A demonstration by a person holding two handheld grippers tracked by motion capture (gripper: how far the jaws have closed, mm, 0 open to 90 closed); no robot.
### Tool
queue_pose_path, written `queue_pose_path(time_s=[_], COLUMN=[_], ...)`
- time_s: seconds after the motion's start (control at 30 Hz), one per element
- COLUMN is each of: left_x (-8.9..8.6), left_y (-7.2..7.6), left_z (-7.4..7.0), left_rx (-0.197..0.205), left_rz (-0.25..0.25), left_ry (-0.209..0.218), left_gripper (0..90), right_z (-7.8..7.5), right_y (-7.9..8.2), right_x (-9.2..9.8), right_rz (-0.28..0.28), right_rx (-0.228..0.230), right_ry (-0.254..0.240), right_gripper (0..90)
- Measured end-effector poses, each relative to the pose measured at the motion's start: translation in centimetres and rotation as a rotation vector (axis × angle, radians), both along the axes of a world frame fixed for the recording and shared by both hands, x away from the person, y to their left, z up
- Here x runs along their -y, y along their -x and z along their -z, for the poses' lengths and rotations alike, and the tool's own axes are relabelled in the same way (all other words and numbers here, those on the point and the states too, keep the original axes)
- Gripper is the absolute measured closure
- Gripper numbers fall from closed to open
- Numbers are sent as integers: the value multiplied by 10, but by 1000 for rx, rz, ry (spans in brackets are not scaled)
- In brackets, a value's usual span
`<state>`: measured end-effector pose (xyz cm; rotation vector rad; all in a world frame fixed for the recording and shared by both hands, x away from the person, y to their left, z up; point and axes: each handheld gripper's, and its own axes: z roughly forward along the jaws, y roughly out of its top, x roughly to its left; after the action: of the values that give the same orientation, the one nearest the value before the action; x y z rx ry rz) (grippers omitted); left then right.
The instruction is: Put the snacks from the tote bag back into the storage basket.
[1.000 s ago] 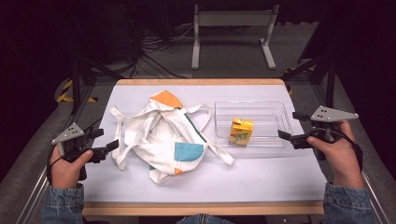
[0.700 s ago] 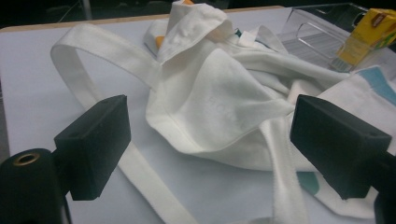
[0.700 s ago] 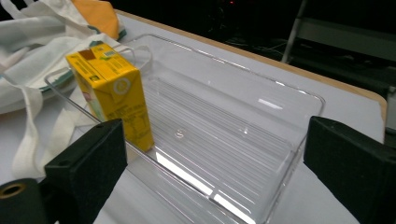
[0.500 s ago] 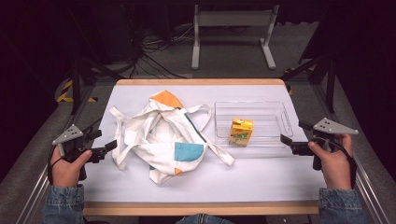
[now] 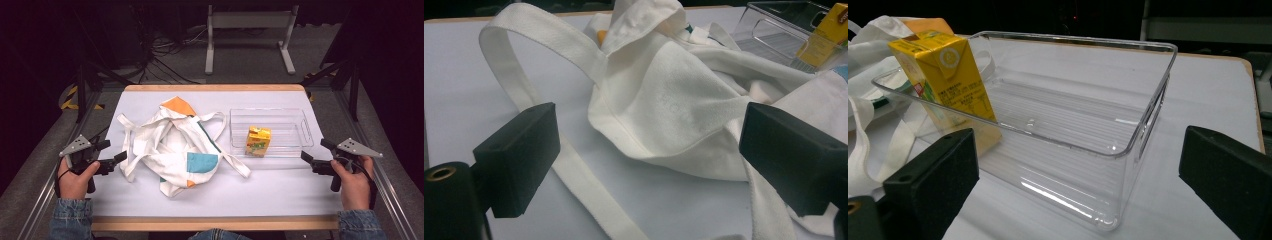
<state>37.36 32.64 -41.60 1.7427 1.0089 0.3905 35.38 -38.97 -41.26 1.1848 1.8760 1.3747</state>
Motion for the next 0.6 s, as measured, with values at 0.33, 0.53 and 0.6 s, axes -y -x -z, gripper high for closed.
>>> queue_pose_path(time_s=[0.33,0.53,0.6], left_x=[-1,-3,-7], left_y=[0,1,2], left_z=[2,5,8], left_rx=[-3,-20,-32], left_rz=[0,-29,-37], left_ry=[5,17,36], left_gripper=[83,47,25], right_z=[20,21,20], right_y=[-4,-5,-5], right_x=[-7,-8,-9], right_rz=[-25,17,30], right_rx=[-64,-61,-41], right_ry=[4,-6,-1], right_gripper=[30,33,35])
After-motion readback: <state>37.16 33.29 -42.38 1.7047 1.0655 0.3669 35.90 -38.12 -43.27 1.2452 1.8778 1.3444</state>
